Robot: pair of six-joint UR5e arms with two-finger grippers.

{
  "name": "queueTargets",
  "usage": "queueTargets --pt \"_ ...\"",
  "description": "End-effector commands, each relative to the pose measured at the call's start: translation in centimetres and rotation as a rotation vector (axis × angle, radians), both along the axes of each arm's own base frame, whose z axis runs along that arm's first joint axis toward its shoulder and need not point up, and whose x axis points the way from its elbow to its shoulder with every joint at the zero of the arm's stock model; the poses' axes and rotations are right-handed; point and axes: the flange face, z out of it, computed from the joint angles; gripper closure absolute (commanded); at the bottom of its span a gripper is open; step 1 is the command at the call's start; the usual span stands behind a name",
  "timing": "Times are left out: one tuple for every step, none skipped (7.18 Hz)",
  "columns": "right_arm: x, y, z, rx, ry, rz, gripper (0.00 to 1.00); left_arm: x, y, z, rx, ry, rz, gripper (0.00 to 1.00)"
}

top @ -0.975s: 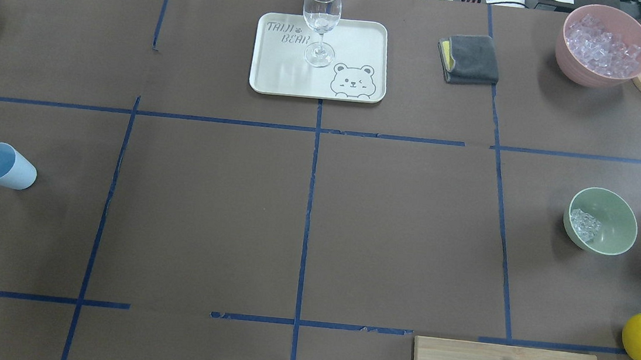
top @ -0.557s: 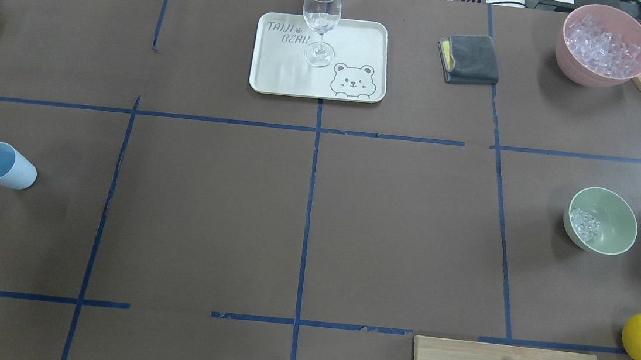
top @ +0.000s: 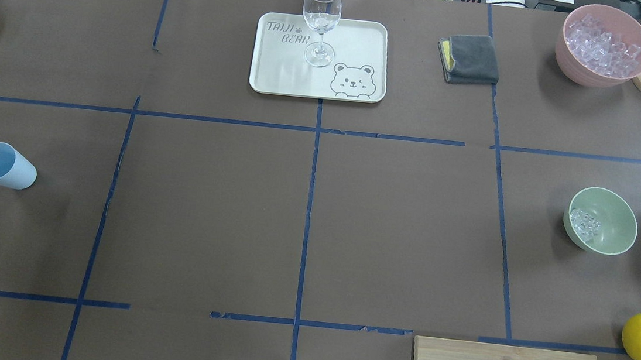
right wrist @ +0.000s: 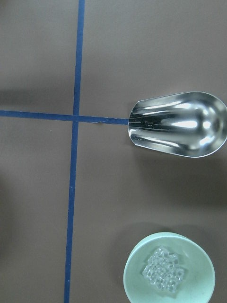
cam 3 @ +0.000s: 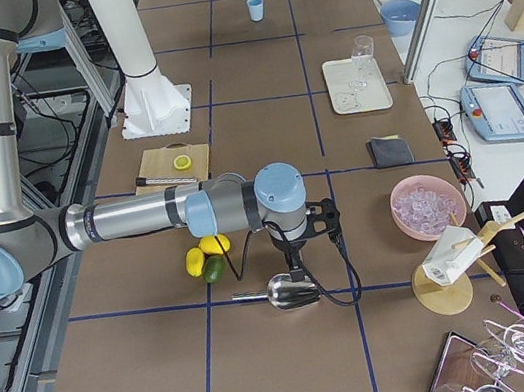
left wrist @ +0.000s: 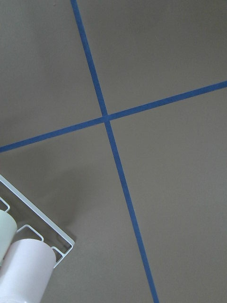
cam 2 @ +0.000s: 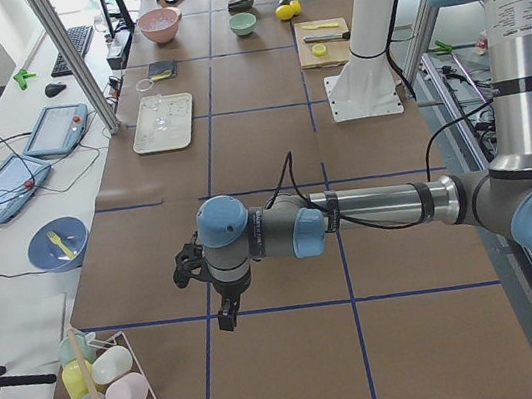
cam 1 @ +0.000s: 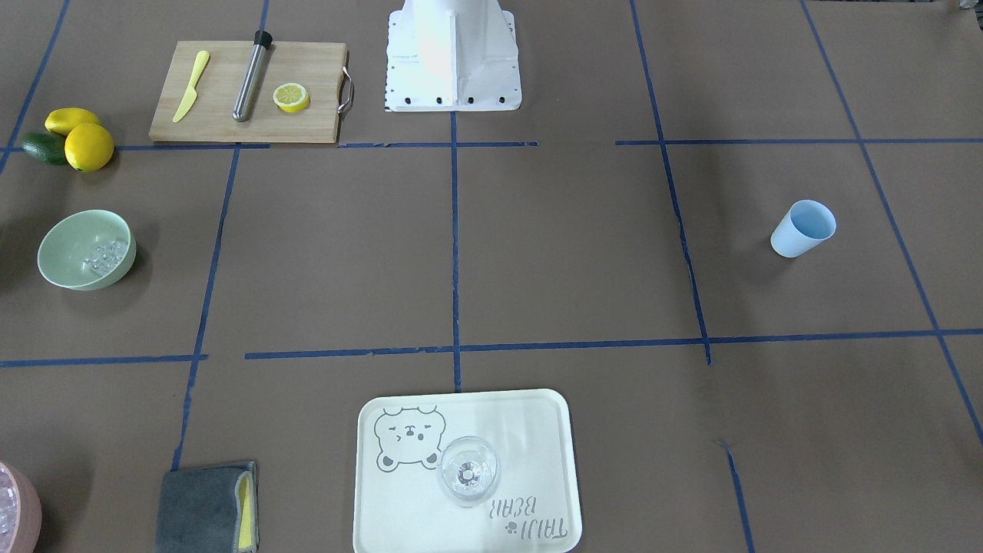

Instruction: Pour ice into bowl

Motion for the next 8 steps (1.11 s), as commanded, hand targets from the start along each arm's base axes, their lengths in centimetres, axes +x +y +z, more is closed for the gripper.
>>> queueTargets --pt "0.10 -0.47 1.61 -0.031 0.000 0.007 0.00 0.14 0.84 0.36 -0.054 0.049 -0.003 0.00" --pt "0.05 -0.51 1.10 -0.021 -0.007 0.006 0.00 0.13 0.48 0.27 -0.087 0.050 -0.008 0.00" --pt "0.05 -0.41 1.54 -0.029 -0.007 0.005 0.00 0.07 0.50 0.11 -0.119 0.054 -0.035 0.00" --pt "0.05 -0.48 1.40 -0.029 -0.008 0.008 0.00 0.17 0.48 -0.01 -0.162 0.074 -0.081 0.00" --pt "0.05 -0.48 1.48 -0.032 -0.008 0.009 0.00 0.18 0.41 -0.52 -0.178 0.078 -0.112 0.00" --pt "0.05 -0.46 1.57 -0.035 -0.008 0.009 0.00 0.18 0.41 -0.52 -0.179 0.078 -0.112 0.00" --pt "0.04 -0.39 1.71 -0.038 -0.008 0.009 0.00 0.19 0.53 -0.41 -0.179 0.078 -0.112 0.00" --pt "0.04 -0.38 1.71 -0.038 -0.008 0.009 0.00 0.18 0.60 -0.13 -0.179 0.076 -0.110 0.00"
